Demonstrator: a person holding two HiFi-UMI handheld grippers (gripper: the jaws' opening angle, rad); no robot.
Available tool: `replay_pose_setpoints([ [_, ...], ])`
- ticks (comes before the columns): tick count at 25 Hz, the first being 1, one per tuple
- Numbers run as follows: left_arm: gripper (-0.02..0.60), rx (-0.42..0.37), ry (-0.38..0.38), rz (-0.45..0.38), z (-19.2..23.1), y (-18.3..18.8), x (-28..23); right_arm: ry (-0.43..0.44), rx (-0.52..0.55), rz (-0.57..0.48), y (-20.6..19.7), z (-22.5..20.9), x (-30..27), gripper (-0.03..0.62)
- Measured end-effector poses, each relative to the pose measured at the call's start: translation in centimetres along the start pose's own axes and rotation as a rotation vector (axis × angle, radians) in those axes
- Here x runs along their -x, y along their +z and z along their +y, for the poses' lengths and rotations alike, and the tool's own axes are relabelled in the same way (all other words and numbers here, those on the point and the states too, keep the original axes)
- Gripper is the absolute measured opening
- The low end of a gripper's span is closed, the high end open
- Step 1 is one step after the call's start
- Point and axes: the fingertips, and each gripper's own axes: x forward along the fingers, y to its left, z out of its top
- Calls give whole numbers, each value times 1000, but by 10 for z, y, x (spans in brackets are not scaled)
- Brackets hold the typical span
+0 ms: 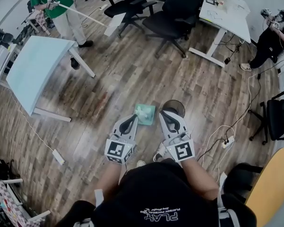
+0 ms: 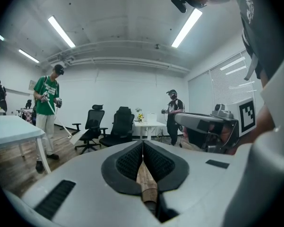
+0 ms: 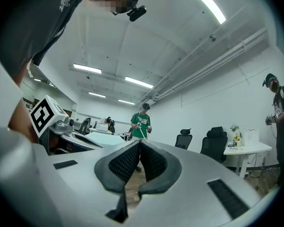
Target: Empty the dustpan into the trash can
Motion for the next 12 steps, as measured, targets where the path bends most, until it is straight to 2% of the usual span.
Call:
replay_pose_setpoints([
  [8,25,-29,47,48,1,-7,-48,39,-58,-12,-19,-35,-18,23],
  [12,25,-16,89,73,8,-17,-58,67,-75,12,-35,-42,-21,23],
])
